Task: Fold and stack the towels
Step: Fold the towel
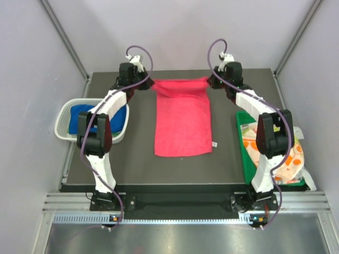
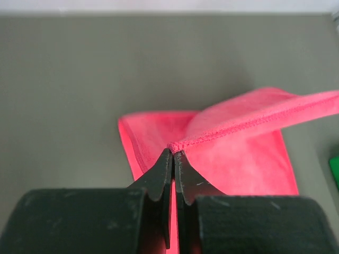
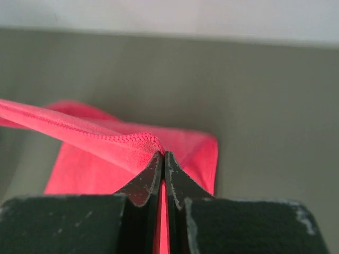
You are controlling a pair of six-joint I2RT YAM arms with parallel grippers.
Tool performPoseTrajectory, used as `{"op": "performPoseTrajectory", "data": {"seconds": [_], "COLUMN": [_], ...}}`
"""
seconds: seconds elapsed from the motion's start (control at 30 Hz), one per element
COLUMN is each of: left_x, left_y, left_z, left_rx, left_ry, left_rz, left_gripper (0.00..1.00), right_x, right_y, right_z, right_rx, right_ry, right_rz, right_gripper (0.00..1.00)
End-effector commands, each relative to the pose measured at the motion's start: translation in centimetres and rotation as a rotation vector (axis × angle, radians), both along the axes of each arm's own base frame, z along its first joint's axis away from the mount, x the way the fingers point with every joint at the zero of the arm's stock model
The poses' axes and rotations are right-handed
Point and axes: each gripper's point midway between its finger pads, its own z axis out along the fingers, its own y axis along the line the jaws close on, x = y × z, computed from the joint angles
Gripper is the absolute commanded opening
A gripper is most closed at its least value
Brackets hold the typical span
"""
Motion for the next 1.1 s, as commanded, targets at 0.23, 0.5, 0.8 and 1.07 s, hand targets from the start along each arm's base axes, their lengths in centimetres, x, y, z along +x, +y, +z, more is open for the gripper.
{"op": "performPoseTrajectory", "data": {"seconds": [0.23,0.5,0.8,1.07], "left_x": [-8.1,-13.1,-17.8,-21.0], "left_y": [-1.8,-1.9,-1.7,-1.2], "left_z": [0.9,-1.9,-3.7,-4.3], "left_rx": [0.016,0.071,0.203,0.212], "left_ry": [-0.043,0.059,0.132,0.168], "left_rz": [0.028,0.095,0.110,0.118], "left_gripper": [0.00,0.00,0.00,0.00], "right_x": [-8.3,-13.3,-18.0,-21.1], "right_y": [-0.9,-0.5,-0.9,-1.8], "right_z": [-0.8,-3.3,-4.5,-5.5], "right_rx": [0.119,0.109,0.080,0.074], "right_ry": [0.025,0.098,0.141,0.150], "right_rz": [-0.038,-0.057,-0.082,-0.081], "right_gripper": [0.00,0.00,0.00,0.00]}}
